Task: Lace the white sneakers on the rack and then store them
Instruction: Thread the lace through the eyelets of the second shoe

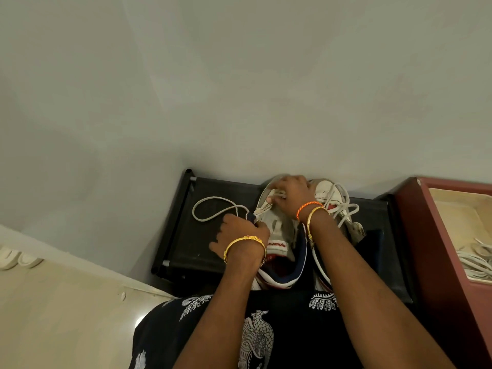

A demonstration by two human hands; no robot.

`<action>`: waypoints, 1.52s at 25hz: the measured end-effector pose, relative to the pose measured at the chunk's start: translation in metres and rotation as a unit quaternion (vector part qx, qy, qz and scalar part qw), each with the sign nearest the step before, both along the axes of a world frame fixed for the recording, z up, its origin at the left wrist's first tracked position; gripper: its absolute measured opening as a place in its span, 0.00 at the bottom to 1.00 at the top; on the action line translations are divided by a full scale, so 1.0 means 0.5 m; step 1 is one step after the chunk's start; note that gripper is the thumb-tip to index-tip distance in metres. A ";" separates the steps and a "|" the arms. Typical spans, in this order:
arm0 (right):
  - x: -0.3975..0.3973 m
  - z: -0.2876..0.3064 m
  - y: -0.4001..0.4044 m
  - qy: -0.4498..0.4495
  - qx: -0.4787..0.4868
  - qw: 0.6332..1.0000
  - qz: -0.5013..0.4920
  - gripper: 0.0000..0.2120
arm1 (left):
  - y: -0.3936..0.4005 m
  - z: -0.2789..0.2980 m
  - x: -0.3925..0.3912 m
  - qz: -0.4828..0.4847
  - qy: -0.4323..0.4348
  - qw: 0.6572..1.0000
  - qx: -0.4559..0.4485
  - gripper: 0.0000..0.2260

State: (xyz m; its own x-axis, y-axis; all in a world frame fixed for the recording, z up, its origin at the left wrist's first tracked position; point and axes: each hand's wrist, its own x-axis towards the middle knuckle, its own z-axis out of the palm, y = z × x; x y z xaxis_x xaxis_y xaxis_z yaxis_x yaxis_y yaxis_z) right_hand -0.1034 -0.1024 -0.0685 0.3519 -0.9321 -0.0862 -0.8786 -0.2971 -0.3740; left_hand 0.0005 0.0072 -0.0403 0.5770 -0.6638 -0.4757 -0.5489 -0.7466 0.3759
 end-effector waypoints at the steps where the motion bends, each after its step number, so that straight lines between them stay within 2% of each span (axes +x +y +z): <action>1: 0.007 0.001 0.001 0.030 0.025 0.999 0.001 0.12 | 0.006 0.003 0.000 -0.015 0.020 1.000 0.018 0.23; 3: 0.013 0.000 -0.001 0.026 0.022 0.999 -0.019 0.09 | 0.015 0.009 -0.004 -0.044 0.031 0.998 0.024 0.19; 6: 0.010 -0.009 0.000 0.026 -0.055 0.998 -0.023 0.09 | 0.016 0.016 -0.009 -0.080 -0.011 0.997 0.019 0.16; 7: 0.009 -0.012 0.001 -0.002 -0.073 0.997 -0.033 0.09 | 0.013 0.016 -0.011 -0.093 -0.019 0.995 0.026 0.16; 9: 0.000 -0.012 0.005 -0.118 -0.104 0.982 -0.109 0.06 | 0.008 0.010 -0.013 -0.102 -0.025 0.994 0.039 0.16; 10: -0.012 -0.008 0.002 -0.188 -0.123 0.958 -0.179 0.06 | 0.007 0.008 -0.012 -0.102 -0.024 0.994 0.042 0.16; 12: -0.053 0.009 -0.011 -0.296 -0.157 0.878 -0.341 0.08 | 0.009 0.006 -0.014 -0.093 -0.020 0.995 0.040 0.19; 13: -0.079 0.016 -0.016 -0.325 -0.163 0.838 -0.407 0.09 | 0.009 0.007 -0.015 -0.086 -0.016 0.996 0.035 0.21; 14: -0.100 0.017 -0.019 -0.331 -0.157 0.814 -0.451 0.09 | 0.008 0.009 -0.016 -0.080 -0.010 0.996 0.032 0.23; 15: -0.112 0.016 -0.017 -0.317 -0.141 0.810 -0.472 0.09 | 0.007 0.011 -0.016 -0.078 -0.006 0.997 0.030 0.25; 16: -0.114 0.013 -0.012 -0.282 -0.128 0.827 -0.470 0.08 | 0.005 0.011 -0.015 -0.077 -0.003 0.997 0.029 0.26; 18: -0.106 0.007 -0.003 -0.184 -0.133 0.891 -0.394 0.10 | 0.003 0.011 -0.016 -0.081 -0.002 0.996 0.032 0.24; 21: -0.062 0.012 -0.003 -0.078 -0.108 0.979 -0.157 0.15 | 0.001 0.010 -0.018 -0.089 -0.004 0.996 0.000 0.18; 23: -0.024 0.008 -0.002 -0.009 -0.049 0.998 -0.035 0.15 | -0.006 0.008 -0.017 -0.080 0.007 0.995 -0.064 0.14; 26: 0.006 -0.001 -0.006 0.075 -0.008 0.997 0.013 0.12 | -0.018 0.006 -0.017 -0.076 0.026 0.987 -0.136 0.13; 28: 0.010 -0.002 -0.007 0.085 -0.025 0.996 0.007 0.10 | -0.025 0.001 -0.017 -0.079 0.025 0.987 -0.141 0.12; 32: -0.002 0.001 -0.001 0.080 -0.101 0.991 -0.043 0.09 | -0.032 -0.002 -0.022 -0.100 -0.015 0.991 -0.092 0.13; 35: -0.057 0.008 -0.012 -0.026 -0.140 0.968 -0.209 0.09 | -0.031 0.000 -0.018 -0.103 -0.022 0.991 -0.080 0.14; 38: -0.122 0.016 -0.017 -0.141 -0.148 0.891 -0.406 0.11 | -0.031 -0.003 -0.014 -0.098 -0.003 0.993 -0.068 0.18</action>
State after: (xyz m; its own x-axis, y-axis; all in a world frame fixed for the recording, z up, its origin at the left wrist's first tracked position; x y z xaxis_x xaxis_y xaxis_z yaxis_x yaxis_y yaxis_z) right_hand -0.1643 -0.1110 -0.0607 -0.4791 -0.8568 0.1906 -0.7324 0.2706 -0.6248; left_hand -0.0063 -0.0085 -0.0417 0.4333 -0.8212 -0.3714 -0.6802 -0.5683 0.4630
